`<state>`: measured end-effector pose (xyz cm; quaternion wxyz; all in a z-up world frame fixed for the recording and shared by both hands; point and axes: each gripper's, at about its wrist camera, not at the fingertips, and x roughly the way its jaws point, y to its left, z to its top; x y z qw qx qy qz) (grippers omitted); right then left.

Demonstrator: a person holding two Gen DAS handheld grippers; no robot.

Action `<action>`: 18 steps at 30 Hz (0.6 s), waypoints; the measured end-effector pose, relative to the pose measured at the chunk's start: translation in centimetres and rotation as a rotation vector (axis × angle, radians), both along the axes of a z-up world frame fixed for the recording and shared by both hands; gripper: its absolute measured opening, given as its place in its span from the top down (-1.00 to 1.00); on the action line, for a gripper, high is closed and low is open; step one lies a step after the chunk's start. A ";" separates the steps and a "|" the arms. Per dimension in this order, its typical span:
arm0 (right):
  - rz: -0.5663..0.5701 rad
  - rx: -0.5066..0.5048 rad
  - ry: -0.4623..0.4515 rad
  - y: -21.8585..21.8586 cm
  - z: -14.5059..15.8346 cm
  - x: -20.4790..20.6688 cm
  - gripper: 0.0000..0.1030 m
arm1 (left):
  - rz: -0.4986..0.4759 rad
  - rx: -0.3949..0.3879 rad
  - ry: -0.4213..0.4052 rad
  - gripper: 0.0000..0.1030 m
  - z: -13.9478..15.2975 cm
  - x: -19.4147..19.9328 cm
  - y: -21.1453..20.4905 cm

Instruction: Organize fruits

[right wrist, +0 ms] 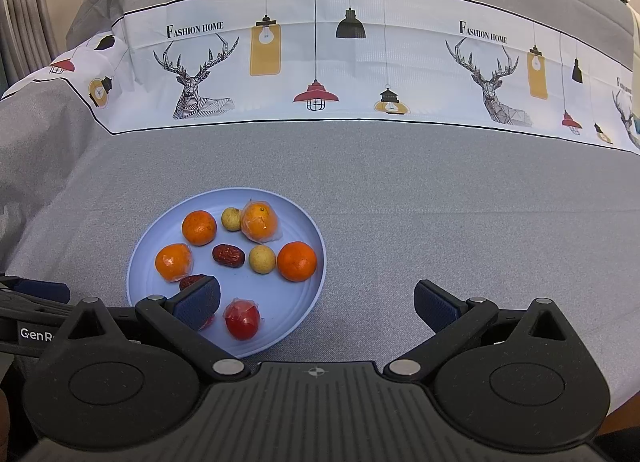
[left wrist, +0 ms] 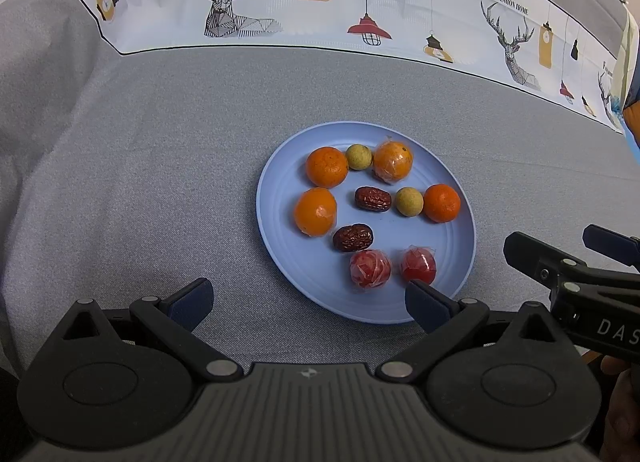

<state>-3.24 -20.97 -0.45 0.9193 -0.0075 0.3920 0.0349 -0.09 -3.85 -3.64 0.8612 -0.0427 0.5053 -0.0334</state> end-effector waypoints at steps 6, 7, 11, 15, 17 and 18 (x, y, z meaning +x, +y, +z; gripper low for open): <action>-0.001 0.002 0.001 0.0 0.0 0.0 -0.99 | -0.001 -0.006 0.002 -0.98 -0.1 0.0 0.0; -0.001 0.002 0.001 0.0 0.0 0.0 -0.99 | -0.001 -0.006 0.002 -0.98 -0.1 0.0 0.1; -0.001 0.005 0.002 -0.1 0.0 0.0 -0.99 | 0.000 -0.007 0.002 -0.98 -0.1 0.0 0.0; -0.001 0.004 0.002 -0.1 -0.1 0.0 -0.99 | 0.000 -0.008 0.004 -0.98 -0.1 0.0 0.0; -0.001 0.004 0.002 -0.1 0.0 0.0 -0.99 | -0.002 -0.009 0.004 -0.98 -0.1 0.0 0.0; -0.001 0.004 0.002 -0.1 0.0 0.0 -0.99 | -0.002 -0.008 0.004 -0.98 -0.1 0.0 0.0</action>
